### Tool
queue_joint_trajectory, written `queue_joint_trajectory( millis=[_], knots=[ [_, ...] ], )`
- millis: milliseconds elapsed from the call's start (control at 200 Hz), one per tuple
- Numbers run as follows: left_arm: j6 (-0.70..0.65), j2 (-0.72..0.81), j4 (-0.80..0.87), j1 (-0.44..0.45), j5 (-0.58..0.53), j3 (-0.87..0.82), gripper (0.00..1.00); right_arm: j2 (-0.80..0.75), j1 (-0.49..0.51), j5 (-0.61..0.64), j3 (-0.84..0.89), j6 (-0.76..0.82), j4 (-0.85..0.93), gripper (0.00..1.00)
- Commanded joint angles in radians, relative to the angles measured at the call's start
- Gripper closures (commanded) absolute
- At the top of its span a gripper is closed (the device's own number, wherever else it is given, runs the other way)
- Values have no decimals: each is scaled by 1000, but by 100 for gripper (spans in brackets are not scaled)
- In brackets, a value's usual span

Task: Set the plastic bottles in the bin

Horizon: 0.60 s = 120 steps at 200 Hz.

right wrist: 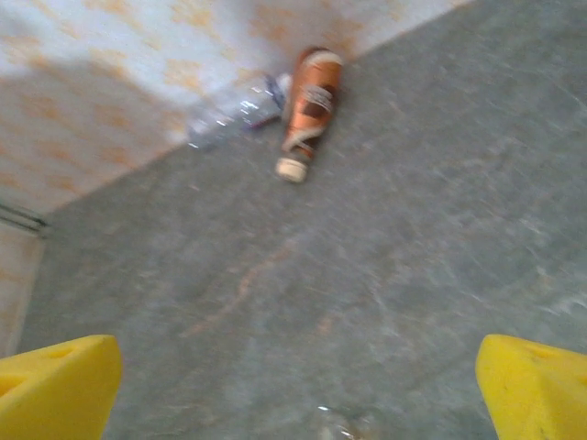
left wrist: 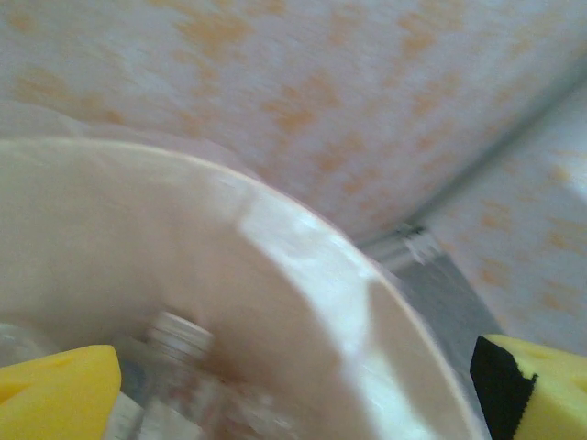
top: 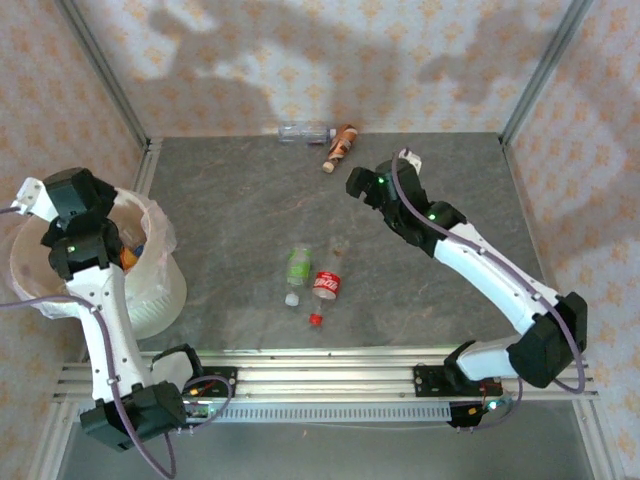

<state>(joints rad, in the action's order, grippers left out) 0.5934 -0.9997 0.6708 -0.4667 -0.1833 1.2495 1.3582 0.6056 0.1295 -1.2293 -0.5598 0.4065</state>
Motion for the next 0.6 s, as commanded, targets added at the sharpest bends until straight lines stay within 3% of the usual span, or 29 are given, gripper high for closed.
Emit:
queue_joint_trajectory(
  millis=[0,165,355,595],
  knots=[
    [94,60,17,45,172,34,0,29,0,53,44,-87,140,1],
    [164,133,-26,146,356,45,0,69,0,-99,174,-255,115,2],
    [200,137,-144,322,529,56,0,155,31,-338,211,-272,-1,3],
    [133,4,-169,652,501,81,0,290,49,-394,160,-274,-10,6]
  ],
)
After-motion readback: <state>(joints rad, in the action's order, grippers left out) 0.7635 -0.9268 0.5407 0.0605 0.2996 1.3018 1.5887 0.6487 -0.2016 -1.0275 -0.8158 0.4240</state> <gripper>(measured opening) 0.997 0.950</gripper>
